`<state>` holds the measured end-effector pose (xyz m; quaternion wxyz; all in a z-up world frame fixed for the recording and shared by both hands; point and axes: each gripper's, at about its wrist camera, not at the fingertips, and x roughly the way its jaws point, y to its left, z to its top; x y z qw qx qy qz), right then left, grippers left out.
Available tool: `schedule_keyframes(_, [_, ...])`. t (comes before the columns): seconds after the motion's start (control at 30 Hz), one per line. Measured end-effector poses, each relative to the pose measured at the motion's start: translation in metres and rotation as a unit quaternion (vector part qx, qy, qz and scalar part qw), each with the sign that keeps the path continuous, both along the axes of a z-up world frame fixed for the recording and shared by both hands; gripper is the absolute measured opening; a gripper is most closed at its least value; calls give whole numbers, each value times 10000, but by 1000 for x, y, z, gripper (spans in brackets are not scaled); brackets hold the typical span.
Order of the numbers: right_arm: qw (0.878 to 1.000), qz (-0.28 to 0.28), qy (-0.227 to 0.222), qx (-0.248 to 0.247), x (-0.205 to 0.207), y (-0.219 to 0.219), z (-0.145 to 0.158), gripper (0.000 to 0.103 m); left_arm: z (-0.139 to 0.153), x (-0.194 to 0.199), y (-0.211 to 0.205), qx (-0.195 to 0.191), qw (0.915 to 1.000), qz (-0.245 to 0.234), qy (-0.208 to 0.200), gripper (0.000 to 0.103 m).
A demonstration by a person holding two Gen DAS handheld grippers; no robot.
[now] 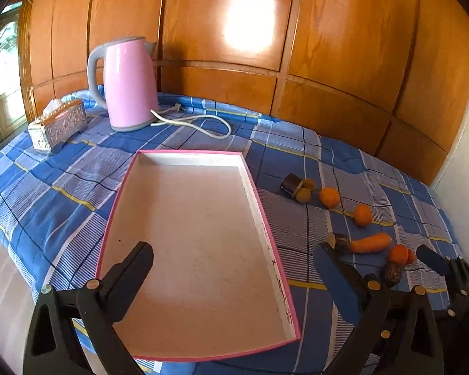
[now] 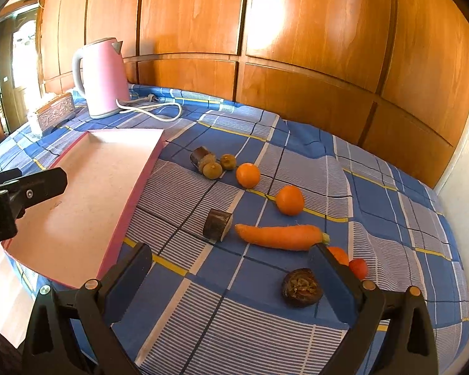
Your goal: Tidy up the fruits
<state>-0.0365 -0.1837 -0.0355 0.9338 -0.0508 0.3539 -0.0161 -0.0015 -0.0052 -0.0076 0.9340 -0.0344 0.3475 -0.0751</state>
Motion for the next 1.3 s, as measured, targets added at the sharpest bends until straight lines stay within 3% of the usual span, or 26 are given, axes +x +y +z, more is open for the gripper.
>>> schedule_keyframes(0.83, [9999,-115,7,112,-3,-17,1,101,3,-5,-15,111,9991,-400,-55,103])
schedule_keyframes(1.1, [9933,-587,390,915,-8,-75,-8,56,-3,-1,-26,91,9976,-662,154,103])
schedule_keyframes(1.17, [9888,-778,463,1190,-14,-96,-14,52,-5,0,-29,55,9968,-766,226,99])
schedule_keyframes(1.3, [9821,-1047,563,1462,-22,-124,-22,42,-7,2,-46,206,9920,-1209,296,78])
